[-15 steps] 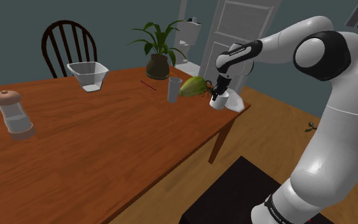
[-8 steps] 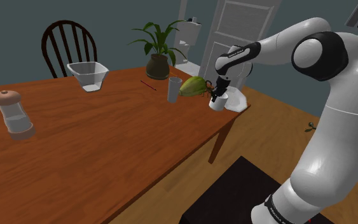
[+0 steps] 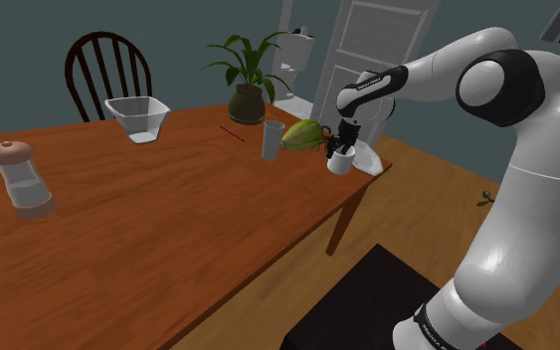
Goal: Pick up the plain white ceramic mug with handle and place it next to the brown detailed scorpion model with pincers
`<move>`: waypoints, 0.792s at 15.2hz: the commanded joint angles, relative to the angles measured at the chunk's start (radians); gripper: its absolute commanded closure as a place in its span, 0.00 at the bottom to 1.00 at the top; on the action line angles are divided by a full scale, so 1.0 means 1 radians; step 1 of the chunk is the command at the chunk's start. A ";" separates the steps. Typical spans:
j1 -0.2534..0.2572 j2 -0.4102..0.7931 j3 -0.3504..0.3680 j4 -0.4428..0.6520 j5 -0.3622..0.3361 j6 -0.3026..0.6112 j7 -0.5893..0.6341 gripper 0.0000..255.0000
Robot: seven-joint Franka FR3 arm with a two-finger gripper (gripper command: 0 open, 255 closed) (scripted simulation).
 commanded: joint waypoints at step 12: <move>0.007 -0.074 -0.010 0.033 -0.031 -0.103 0.020 0.00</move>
